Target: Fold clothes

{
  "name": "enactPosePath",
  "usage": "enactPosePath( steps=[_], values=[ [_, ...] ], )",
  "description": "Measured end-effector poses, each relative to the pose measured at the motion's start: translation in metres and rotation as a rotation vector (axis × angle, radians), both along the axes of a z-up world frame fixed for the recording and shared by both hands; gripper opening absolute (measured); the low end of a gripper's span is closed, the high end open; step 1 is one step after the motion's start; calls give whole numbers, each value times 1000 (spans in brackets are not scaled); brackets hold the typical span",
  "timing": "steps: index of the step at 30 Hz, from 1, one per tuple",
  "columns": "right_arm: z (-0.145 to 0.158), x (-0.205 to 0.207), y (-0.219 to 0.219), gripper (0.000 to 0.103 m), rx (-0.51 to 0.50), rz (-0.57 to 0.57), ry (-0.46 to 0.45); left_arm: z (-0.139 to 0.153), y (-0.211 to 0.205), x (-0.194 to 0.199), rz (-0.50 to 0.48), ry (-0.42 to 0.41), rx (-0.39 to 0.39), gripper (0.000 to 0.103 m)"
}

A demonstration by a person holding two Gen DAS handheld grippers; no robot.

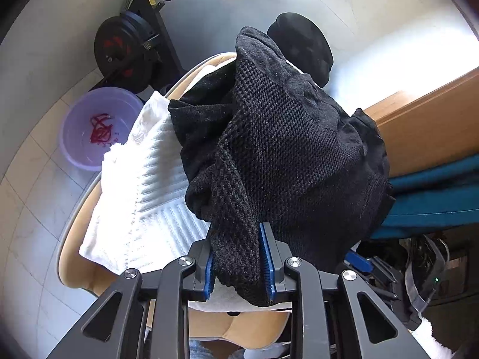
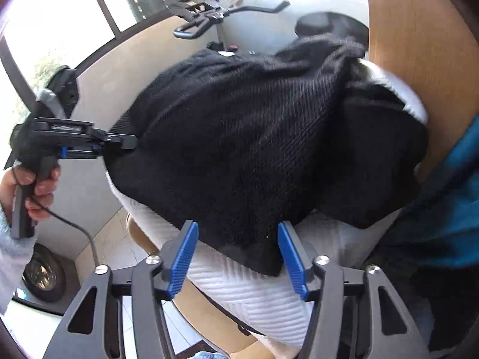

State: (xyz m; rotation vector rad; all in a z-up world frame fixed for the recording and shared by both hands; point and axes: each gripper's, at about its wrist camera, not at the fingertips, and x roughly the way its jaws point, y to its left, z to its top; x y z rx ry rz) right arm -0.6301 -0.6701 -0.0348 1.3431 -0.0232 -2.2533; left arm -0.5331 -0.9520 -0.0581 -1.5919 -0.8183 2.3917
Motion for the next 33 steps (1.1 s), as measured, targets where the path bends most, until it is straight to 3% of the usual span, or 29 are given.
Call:
enactPosePath(
  steps=[1,2,8,10,15,21,22,24,25,26,28,33],
  values=[
    [-9,-6,-1,6,-11,-36,-28,1,1,-3,-3,4,-13,24],
    [-13,-9,0,4,-22,-64,-46,3,2,-4,-8,7,-30,24],
    [10,21,16,3,-98,-119,-42,16,1,-6,-33,52,-124,19],
    [5,29,18,2,-86,-128,-52,13,-3,-7,-31,50,-134,19],
    [-16,25,18,2,-31,-162,-75,-11,0,-10,-22,2,-191,33],
    [-11,40,22,4,-59,-153,-61,4,-12,0,25,3,-193,44],
    [-6,44,26,9,-80,-160,-49,10,-13,3,33,15,-210,46],
    [8,54,38,45,-116,-195,-8,28,-17,16,55,61,-272,57],
    [16,60,47,76,-137,-220,20,37,-18,23,66,85,-298,61],
    [25,66,55,86,-157,-244,48,45,-17,30,80,114,-306,68],
    [34,76,73,88,-192,-268,75,58,-10,45,92,167,-298,77],
    [33,93,104,94,-170,-297,53,66,39,69,45,249,-211,78]
  ],
)
